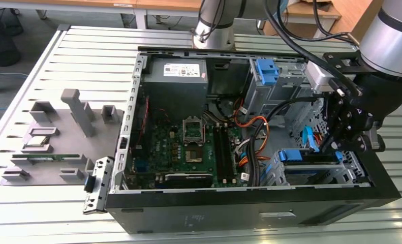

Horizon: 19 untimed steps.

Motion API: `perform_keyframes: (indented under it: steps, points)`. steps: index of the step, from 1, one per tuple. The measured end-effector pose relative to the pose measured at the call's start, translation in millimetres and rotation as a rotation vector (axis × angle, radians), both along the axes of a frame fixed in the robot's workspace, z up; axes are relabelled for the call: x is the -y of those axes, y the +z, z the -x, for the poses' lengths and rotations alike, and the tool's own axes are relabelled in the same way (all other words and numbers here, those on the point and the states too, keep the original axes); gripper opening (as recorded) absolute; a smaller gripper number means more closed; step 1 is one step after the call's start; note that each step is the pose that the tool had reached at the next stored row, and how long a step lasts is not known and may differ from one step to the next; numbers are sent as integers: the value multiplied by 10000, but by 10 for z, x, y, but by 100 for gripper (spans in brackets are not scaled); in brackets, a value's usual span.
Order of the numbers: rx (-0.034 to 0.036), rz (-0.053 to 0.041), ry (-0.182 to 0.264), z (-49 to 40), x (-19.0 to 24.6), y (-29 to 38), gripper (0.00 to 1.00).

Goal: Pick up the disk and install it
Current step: 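Insert the second disk wire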

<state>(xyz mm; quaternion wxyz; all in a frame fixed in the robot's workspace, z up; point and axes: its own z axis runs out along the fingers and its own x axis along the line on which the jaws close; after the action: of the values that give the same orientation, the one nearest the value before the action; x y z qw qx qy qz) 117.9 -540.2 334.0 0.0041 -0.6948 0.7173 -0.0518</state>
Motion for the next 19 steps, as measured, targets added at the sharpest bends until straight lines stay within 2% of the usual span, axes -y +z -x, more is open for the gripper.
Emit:
perform_keyframes:
  steps: [14, 19]
  points:
    - [0, -1, 0, 0, 0, -13, 16]
    - [0, -3, -1, 0, 0, 10, 16]
